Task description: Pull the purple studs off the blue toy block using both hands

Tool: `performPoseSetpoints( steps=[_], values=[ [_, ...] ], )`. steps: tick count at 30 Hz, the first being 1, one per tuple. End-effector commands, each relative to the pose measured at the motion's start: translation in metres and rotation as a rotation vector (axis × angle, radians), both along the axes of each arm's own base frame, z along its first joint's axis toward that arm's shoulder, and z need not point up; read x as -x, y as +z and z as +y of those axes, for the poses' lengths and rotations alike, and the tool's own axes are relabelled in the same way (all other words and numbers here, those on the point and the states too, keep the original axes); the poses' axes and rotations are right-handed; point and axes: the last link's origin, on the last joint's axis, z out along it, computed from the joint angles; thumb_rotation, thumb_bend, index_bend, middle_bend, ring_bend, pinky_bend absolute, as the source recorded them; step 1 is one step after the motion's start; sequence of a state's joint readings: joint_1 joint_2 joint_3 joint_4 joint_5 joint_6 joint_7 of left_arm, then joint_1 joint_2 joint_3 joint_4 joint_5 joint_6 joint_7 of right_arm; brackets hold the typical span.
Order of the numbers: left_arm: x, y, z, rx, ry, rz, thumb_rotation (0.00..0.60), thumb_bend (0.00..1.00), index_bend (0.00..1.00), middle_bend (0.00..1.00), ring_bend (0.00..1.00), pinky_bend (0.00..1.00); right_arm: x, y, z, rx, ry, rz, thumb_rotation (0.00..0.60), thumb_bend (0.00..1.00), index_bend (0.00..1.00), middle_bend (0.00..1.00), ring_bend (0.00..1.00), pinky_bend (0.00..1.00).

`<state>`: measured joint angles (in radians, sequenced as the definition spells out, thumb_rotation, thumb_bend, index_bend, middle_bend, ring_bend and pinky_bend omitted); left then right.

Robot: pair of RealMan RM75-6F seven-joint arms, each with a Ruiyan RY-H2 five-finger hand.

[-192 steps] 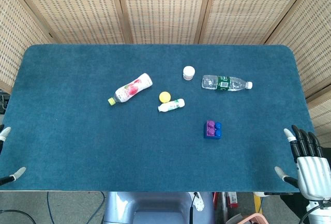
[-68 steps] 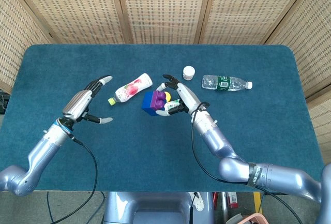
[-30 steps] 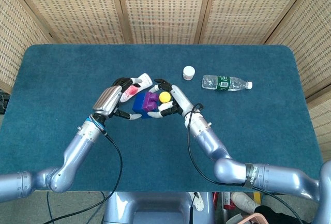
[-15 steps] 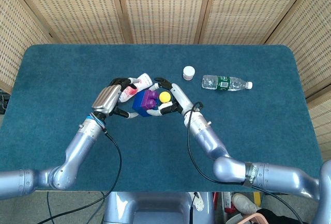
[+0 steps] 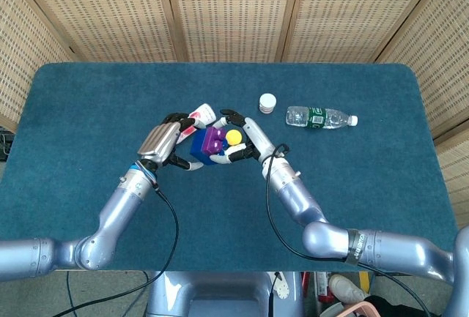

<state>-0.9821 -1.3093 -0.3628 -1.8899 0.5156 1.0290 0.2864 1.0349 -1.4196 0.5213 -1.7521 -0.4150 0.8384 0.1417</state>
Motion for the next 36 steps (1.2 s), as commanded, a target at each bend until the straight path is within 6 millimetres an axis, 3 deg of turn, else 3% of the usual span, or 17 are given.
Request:
performPoseSetpoints(
  steps=[1, 11, 21, 26, 34, 36],
  values=[
    [-0.001, 0.000, 0.000, 0.003, 0.005, 0.000, 0.600, 0.00, 0.29, 0.30, 0.11, 0.03, 0.000, 0.000, 0.000, -0.001, 0.000, 0.000, 0.600, 0.30, 0.66, 0.09, 0.00, 0.00],
    [-0.002, -0.003, 0.002, -0.014, 0.015, -0.013, 0.600, 0.00, 0.47, 0.39, 0.11, 0.03, -0.001, -0.002, 0.001, -0.003, 0.003, 0.000, 0.600, 0.30, 0.67, 0.09, 0.00, 0.00],
    [0.001, -0.001, 0.001, -0.044, 0.011, 0.009, 0.600, 0.08, 0.52, 0.43, 0.12, 0.03, 0.000, 0.001, 0.002, 0.001, 0.005, 0.002, 0.600, 0.30, 0.67, 0.09, 0.00, 0.00],
    [0.016, 0.003, 0.005, -0.062, 0.015, 0.058, 0.600, 0.11, 0.54, 0.45, 0.12, 0.03, 0.006, 0.007, 0.000, 0.009, -0.008, 0.004, 0.600, 0.30, 0.67, 0.09, 0.00, 0.00],
    [0.071, 0.029, 0.014, -0.092, 0.079, 0.168, 0.600, 0.13, 0.54, 0.45, 0.12, 0.03, 0.031, 0.020, -0.003, 0.031, -0.034, 0.039, 0.600, 0.30, 0.68, 0.09, 0.00, 0.00],
    [0.077, 0.033, 0.014, -0.097, 0.080, 0.183, 0.600, 0.14, 0.54, 0.45, 0.12, 0.03, 0.035, 0.021, -0.003, 0.033, -0.033, 0.054, 0.600, 0.30, 0.68, 0.09, 0.00, 0.00]
  ],
)
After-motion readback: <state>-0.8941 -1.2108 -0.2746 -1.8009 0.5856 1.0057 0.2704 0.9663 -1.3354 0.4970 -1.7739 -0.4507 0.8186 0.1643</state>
